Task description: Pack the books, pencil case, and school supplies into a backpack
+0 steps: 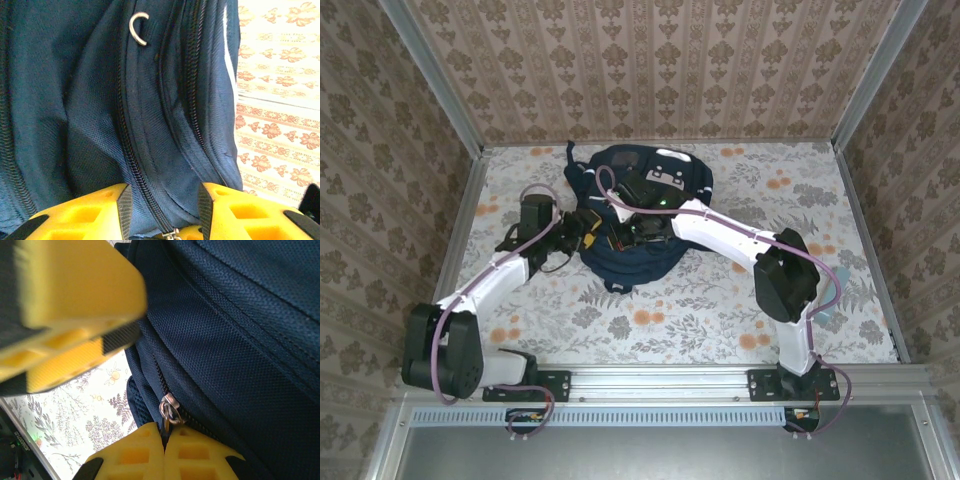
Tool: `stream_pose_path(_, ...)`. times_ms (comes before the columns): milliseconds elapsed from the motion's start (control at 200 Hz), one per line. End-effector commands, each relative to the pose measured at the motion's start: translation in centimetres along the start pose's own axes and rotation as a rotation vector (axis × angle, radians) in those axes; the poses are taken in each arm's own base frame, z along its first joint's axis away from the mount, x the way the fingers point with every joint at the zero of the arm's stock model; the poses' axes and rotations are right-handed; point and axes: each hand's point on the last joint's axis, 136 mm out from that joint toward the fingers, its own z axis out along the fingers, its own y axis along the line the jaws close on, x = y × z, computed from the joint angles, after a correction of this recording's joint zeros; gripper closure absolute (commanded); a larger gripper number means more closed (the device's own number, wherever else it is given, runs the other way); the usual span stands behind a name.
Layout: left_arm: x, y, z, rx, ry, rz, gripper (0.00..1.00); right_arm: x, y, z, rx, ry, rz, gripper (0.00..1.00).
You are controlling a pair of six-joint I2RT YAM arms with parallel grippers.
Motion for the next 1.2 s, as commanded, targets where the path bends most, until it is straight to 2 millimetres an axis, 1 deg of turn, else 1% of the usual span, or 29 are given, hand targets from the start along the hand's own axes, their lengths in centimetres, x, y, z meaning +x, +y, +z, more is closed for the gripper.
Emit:
stream_pose_path(0, -0.1, -1.1, 0.3, 0.026, -0.008, -0.048, 0.58, -1.2, 1.4, -2.0, -0.049, -0.063, -0.007, 1.00)
stream_pose_path(75, -0.2, -0.5, 0.6, 0.009, -0.018, -0.063, 0.60, -1.3, 1.5, -2.3, -0.053, -0.067, -0.007, 1.00)
stream_pose_path(130, -0.2, -0.2, 0.9, 0.006, -0.022, -0.069, 0.63, -1.2, 1.6, -2.3, -0.057, -0.065, -0.007, 1.00)
stream_pose_path(225, -0.4, 0.5, 1.2, -0.006, -0.031, -0.084, 0.75, -0.9, 1.6, -2.6, -0.055, -0.061, -0.011, 1.00)
stream_pose_path(330, -0.9, 1.2, 1.3, -0.030, -0.048, -0.083, 0.85, 0.1, 0.6, -3.1, -0.009, -0.046, -0.009, 1.00)
stream_pose_path(445, -1.3, 2.2, 1.3, -0.061, -0.066, -0.074, 0.93, 2.2, -1.7, -4.0, 0.111, -0.006, 0.003, 1.00)
stream_pose_path(555, -1.7, 3.1, 1.2, -0.086, -0.083, -0.066, 0.98, 4.5, -4.4, -5.4, 0.239, 0.028, 0.004, 1.00)
stream_pose_path(710, -1.9, 4.0, 1.0, -0.111, -0.088, -0.056, 1.00, 7.8, -8.6, -8.0, 0.394, 0.069, 0.040, 1.00)
stream_pose_path(815, -2.0, 4.4, 0.7, -0.136, -0.091, -0.035, 1.00, 8.9, -11.3, -9.3, 0.462, 0.071, 0.070, 1.00)
stream_pose_path(885, -2.0, 4.8, 0.3, -0.155, -0.097, -0.019, 1.00, 8.8, -13.5, -9.8, 0.517, 0.067, 0.088, 1.00)
stream_pose_path(975, -2.0, 5.6, -0.1, -0.180, -0.099, -0.011, 1.00, 8.0, -15.8, -10.0, 0.562, 0.062, 0.081, 1.00)
stream_pose_path(1095, -1.8, 7.0, -0.9, -0.220, -0.093, -0.001, 1.00, 6.8, -17.7, -9.6, 0.575, 0.073, 0.010, 1.00)
stream_pose_path(1195, -1.4, 8.3, -1.4, -0.241, -0.073, -0.004, 1.00, 5.8, -19.3, -9.4, 0.586, 0.087, -0.003, 1.00)
